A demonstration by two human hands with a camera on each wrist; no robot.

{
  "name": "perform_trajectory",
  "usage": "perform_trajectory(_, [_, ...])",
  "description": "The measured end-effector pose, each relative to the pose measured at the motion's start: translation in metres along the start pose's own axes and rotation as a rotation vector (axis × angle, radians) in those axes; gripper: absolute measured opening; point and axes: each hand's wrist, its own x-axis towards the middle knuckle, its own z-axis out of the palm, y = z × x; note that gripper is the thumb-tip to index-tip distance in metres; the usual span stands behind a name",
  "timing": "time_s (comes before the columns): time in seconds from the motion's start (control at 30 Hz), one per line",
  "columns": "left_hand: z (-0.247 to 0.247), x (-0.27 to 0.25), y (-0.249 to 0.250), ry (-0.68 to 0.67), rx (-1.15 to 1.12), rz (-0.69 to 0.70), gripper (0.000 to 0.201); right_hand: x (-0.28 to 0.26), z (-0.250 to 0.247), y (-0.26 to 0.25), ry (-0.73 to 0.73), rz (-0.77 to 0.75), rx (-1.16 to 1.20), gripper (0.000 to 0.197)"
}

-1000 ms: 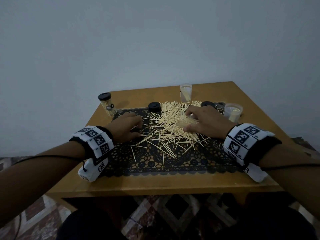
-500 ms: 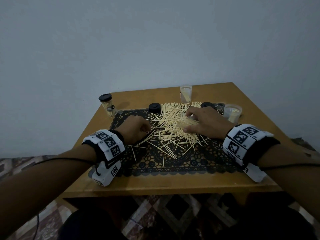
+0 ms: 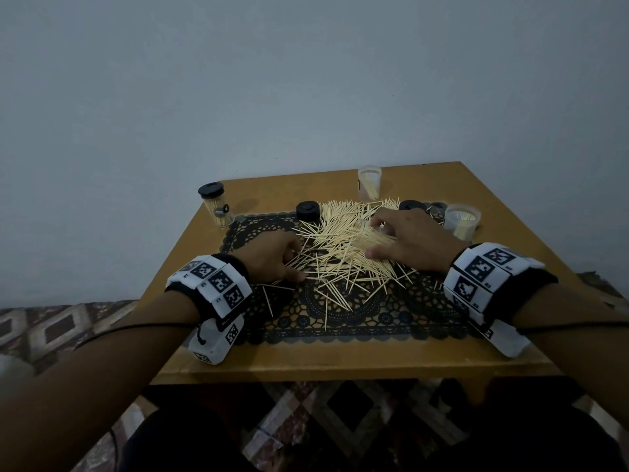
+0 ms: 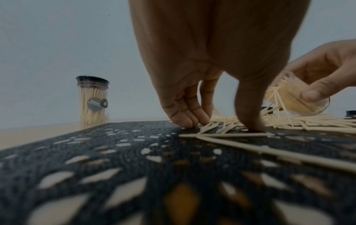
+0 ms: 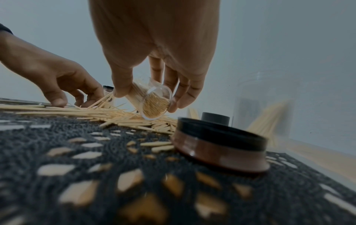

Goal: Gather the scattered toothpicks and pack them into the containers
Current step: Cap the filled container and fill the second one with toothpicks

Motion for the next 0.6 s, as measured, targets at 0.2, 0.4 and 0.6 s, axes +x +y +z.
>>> perform_trajectory(0.2, [-0.0013,-0.0018,-0.0050,0.048,-0.040,-0.118,0.041,0.0009,0.0004,-0.0015,0.001,0.007,0.009,0.053])
perform_trajectory(0.4, [-0.0058,-0.0018,-0.0076,0.054,-0.010,-0.100,0.015,0.0010,0.0011,-0.0007,-0.006,0.004,-0.003,0.055])
perform_trajectory(0.6, [-0.0082,-0.0031,-0.0073,0.090,0.028,-0.041,0.007,0.0006,0.0002,-0.0009,-0.009,0.001,-0.011,0.055])
